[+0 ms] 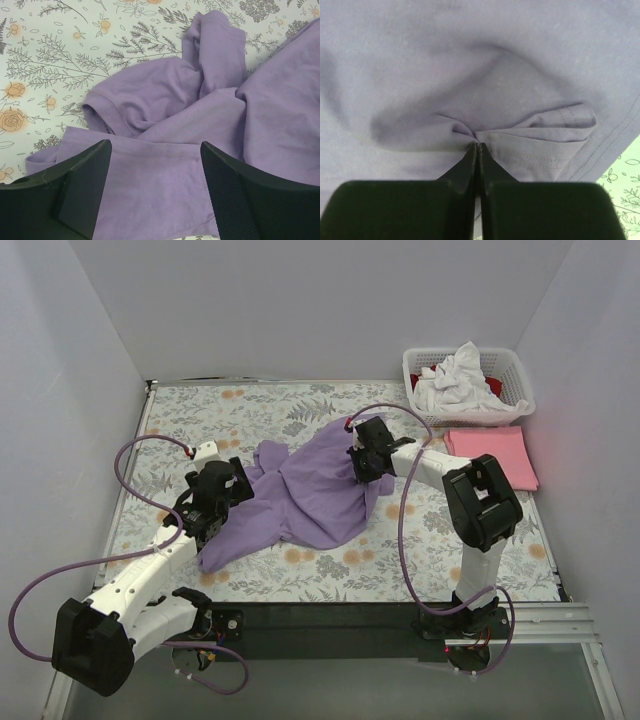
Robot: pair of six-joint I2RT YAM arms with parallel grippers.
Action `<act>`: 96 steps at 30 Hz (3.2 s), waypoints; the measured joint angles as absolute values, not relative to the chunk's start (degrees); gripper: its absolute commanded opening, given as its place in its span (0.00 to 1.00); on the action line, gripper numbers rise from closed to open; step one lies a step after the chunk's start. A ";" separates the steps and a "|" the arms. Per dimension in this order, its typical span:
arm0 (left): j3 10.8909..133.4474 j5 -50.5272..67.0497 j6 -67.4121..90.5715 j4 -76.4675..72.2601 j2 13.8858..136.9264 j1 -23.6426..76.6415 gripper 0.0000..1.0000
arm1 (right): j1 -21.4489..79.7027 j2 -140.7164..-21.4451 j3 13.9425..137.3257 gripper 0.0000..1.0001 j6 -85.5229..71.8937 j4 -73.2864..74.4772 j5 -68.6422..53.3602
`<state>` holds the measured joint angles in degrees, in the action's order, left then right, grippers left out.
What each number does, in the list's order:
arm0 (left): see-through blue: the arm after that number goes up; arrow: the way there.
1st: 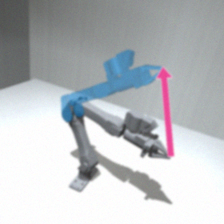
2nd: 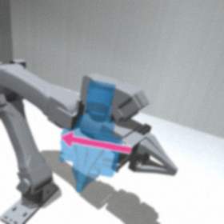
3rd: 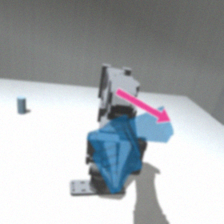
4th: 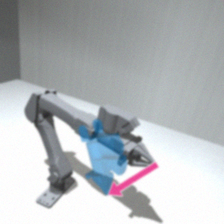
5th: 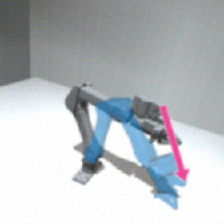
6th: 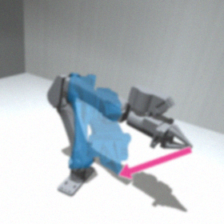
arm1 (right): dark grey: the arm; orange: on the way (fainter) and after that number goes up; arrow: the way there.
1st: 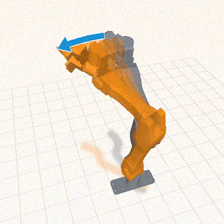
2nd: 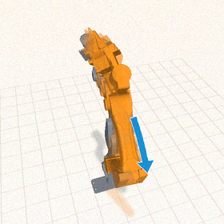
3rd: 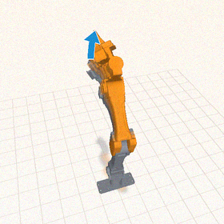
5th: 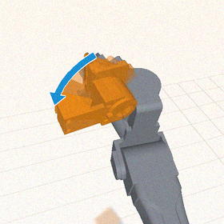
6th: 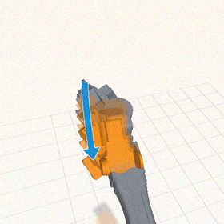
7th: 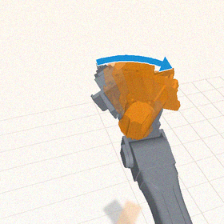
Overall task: Fold and stack the t-shirts
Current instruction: Flatten the tshirt out
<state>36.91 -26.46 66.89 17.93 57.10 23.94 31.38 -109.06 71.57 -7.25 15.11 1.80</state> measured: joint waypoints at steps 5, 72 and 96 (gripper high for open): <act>36.91 -26.30 66.89 17.91 57.08 23.94 0.71 | 31.38 -105.23 70.61 0.38 -7.07 16.19 2.74; 36.91 -23.53 66.85 17.93 57.78 23.94 0.71 | 32.97 -96.97 66.70 0.01 -7.29 17.80 17.72; 36.88 -22.83 67.66 17.93 58.78 23.94 0.71 | 19.42 -53.32 37.36 0.40 -19.27 32.16 18.72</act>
<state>36.88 -22.83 67.66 17.93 58.78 23.94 19.42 -53.32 37.36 -19.27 32.16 18.72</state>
